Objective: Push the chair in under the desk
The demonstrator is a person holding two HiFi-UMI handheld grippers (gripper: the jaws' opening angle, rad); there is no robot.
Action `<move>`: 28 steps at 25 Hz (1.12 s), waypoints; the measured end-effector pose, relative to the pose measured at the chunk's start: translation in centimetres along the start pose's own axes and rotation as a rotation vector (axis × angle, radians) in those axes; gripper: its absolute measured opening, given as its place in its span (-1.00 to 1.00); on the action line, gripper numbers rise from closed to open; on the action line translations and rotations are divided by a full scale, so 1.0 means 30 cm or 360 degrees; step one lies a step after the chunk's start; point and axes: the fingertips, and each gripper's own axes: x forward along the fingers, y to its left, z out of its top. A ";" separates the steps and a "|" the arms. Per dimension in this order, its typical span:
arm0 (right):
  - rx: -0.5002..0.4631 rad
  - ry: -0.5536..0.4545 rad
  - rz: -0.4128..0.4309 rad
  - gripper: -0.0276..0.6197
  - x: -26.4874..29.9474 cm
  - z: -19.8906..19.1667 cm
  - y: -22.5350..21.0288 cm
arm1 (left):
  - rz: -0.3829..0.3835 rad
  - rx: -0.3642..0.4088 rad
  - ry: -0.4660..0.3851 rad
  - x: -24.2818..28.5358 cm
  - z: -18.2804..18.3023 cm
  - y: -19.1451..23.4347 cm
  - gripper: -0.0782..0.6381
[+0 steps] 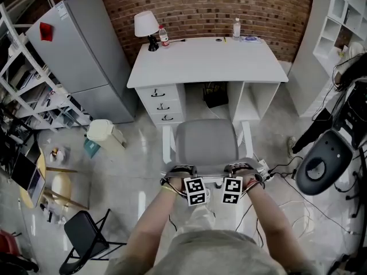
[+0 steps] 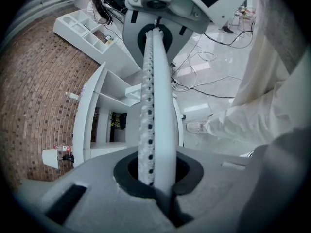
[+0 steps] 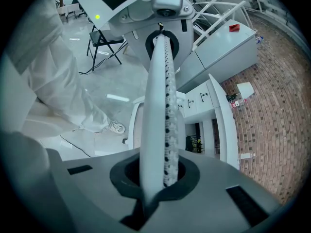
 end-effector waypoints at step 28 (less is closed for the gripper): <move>0.0029 0.0021 0.0006 -0.88 0.103 -0.037 -0.219 | -0.0016 0.0029 -0.0022 0.100 -0.011 0.233 -0.74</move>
